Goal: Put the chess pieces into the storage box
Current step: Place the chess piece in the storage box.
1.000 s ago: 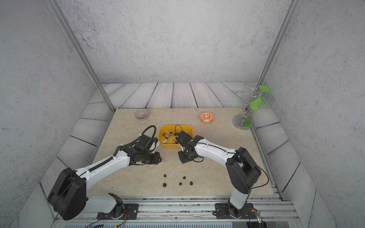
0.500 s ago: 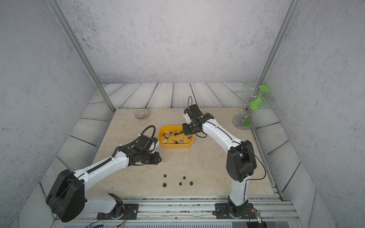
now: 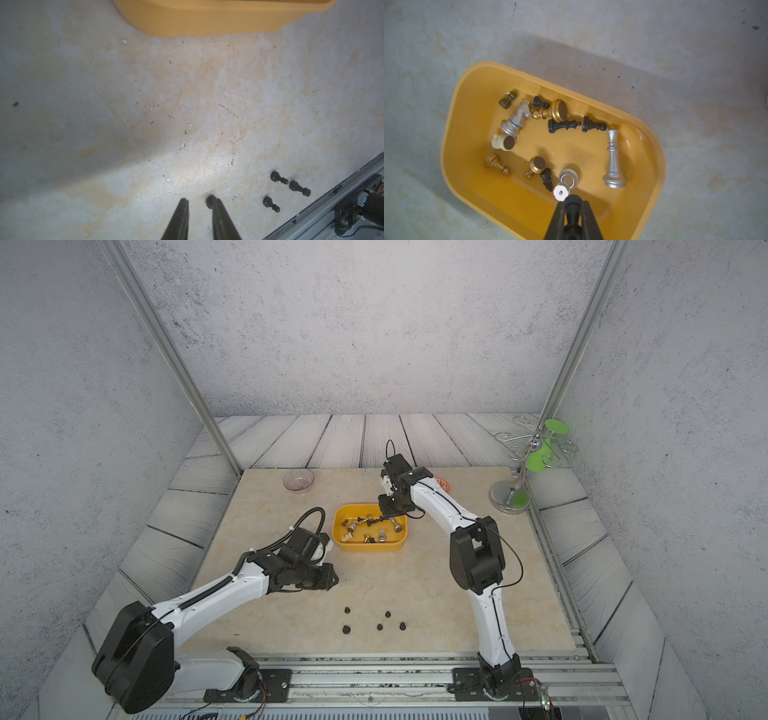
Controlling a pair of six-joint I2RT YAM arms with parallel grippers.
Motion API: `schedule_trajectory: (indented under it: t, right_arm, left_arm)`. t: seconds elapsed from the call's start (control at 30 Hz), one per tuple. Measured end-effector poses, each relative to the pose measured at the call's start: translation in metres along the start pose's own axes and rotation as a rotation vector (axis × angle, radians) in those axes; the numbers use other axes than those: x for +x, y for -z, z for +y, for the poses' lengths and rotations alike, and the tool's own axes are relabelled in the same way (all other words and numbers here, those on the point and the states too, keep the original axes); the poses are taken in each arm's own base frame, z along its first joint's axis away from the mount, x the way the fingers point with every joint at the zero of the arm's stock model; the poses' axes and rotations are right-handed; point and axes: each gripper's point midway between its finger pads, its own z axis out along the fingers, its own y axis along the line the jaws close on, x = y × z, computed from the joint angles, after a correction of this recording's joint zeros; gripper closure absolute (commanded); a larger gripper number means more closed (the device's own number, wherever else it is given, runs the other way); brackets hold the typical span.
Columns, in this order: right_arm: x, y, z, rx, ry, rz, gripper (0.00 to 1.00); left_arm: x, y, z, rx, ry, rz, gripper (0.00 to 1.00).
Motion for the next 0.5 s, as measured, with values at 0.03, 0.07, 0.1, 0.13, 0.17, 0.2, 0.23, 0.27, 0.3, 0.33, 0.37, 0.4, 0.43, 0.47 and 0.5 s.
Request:
schedule_trajectory:
  t: [0.03,0.07,0.1,0.13,0.17,0.2,0.23,0.27,0.3,0.33,0.37,0.4,0.43,0.47,0.5]
  right_arm:
    - [0.0019,-0.003,-0.0007,0.0,-0.003,0.009,0.84]
    - [0.0033,-0.0055,-0.0013,-0.001,-0.005,0.017,0.83]
    - [0.0043,-0.0074,-0.0019,-0.002,-0.007,0.022,0.82]
    - [0.0054,-0.0093,-0.0026,-0.002,-0.009,0.027,0.81]
    - [0.0057,-0.0098,-0.0028,-0.003,-0.01,0.029,0.8]
    - [0.0062,-0.0101,-0.0032,-0.002,-0.012,0.031,0.79]
    - [0.0062,-0.0096,-0.003,-0.003,-0.013,0.032,0.77]
    - [0.0054,-0.0084,-0.0028,-0.005,-0.013,0.031,0.76]
    - [0.0041,-0.007,-0.002,-0.007,-0.012,0.028,0.74]
    - [0.0027,-0.0054,-0.0013,-0.009,-0.01,0.025,0.73]
    - [0.0013,-0.0038,-0.0007,-0.01,-0.008,0.021,0.73]
    - [0.0,-0.0027,0.0,-0.013,-0.008,0.018,0.73]
    - [-0.0004,-0.0025,0.0005,-0.014,-0.007,0.016,0.72]
    - [-0.0002,-0.0025,0.0003,-0.014,-0.007,0.017,0.72]
    - [0.0003,-0.0026,0.0002,-0.014,-0.008,0.019,0.72]
  left_arm:
    - [0.0008,-0.0003,0.0002,0.0,0.001,0.001,0.75]
    - [0.0014,-0.0004,0.0003,0.001,0.001,0.002,0.75]
    - [0.0027,-0.0007,0.0003,0.001,0.001,0.004,0.75]
    - [0.0036,-0.0008,0.0007,0.0,0.003,0.004,0.76]
    - [0.0045,-0.0008,0.0008,0.001,0.003,0.005,0.75]
    - [0.0054,-0.0008,0.0009,0.001,0.002,0.006,0.76]
    - [0.0056,-0.0007,0.001,0.001,0.003,0.006,0.75]
    - [0.0057,-0.0008,0.0012,0.001,0.003,0.006,0.76]
    - [0.0057,-0.0007,0.0011,0.001,0.004,0.006,0.76]
    - [0.0058,-0.0007,0.0012,0.001,0.006,0.006,0.75]
    - [0.0059,-0.0007,0.0012,0.001,0.007,0.006,0.76]
    - [0.0058,-0.0007,0.0012,0.001,0.01,0.006,0.76]
    - [0.0058,-0.0007,0.0012,0.001,0.01,0.006,0.75]
    - [0.0059,-0.0008,0.0011,0.001,0.01,0.006,0.75]
    - [0.0059,-0.0008,0.0011,0.001,0.012,0.006,0.76]
